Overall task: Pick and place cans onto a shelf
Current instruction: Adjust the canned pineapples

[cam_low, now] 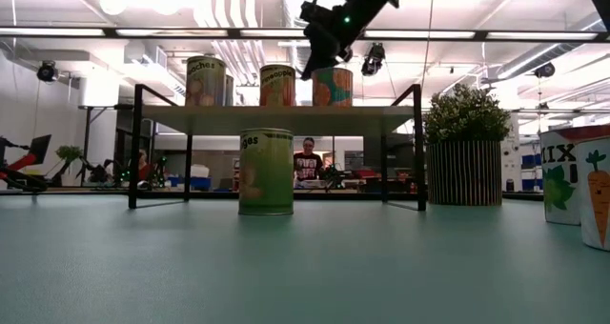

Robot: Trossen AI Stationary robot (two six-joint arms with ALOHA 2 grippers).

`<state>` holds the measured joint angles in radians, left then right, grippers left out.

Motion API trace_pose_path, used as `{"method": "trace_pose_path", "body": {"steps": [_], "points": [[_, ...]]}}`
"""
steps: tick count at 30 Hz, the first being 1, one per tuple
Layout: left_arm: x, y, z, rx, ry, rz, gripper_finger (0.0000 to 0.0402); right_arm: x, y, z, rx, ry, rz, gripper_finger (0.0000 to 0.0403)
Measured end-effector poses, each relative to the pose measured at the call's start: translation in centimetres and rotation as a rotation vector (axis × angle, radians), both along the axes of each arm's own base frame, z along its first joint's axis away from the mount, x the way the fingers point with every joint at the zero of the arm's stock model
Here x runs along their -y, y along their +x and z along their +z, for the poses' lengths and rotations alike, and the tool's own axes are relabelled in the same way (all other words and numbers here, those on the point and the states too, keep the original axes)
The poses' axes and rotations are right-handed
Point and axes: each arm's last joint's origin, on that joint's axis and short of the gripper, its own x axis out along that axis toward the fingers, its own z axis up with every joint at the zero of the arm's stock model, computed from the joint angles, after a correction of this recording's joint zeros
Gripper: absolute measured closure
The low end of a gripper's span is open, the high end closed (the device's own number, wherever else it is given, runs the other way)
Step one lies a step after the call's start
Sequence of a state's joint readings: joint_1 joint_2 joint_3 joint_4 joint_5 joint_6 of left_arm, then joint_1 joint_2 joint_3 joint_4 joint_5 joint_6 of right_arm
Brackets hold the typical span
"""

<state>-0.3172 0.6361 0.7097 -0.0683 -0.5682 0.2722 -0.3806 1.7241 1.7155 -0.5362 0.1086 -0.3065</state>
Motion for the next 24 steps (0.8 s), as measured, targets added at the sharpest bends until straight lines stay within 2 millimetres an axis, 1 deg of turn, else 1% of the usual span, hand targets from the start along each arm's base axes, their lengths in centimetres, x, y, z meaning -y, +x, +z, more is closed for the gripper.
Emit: {"method": "trace_pose_path", "body": {"steps": [3,8,12,16,18,20,24], "points": [[0.0,0.0,0.0,0.000,0.000,0.000,0.0402,0.1,0.5,-0.5,0.056,0.000,0.023,0.0390],[0.0,0.0,0.0,0.000,0.000,0.000,0.0402,0.0,0.9,-1.0,0.061,0.023,0.063,0.0390],[0.0,0.0,0.0,0.000,0.000,0.000,0.0402,-0.7,1.2,-1.0,0.087,0.079,0.123,0.0390],[0.0,0.0,0.0,0.000,0.004,0.000,0.0402,-1.9,1.5,-0.9,0.076,0.059,0.170,0.0390],[0.0,0.0,0.0,0.001,-0.002,0.000,0.0402,-2.5,1.5,-0.5,0.074,0.033,0.159,0.0390],[0.0,0.1,0.0,0.008,-0.032,0.000,0.0402,-3.2,1.0,0.3,0.071,0.015,0.151,0.0390],[0.2,0.7,0.0,0.026,-0.075,-0.001,0.0402,-5.3,-0.7,2.8,0.110,0.001,0.188,0.0390]]}}
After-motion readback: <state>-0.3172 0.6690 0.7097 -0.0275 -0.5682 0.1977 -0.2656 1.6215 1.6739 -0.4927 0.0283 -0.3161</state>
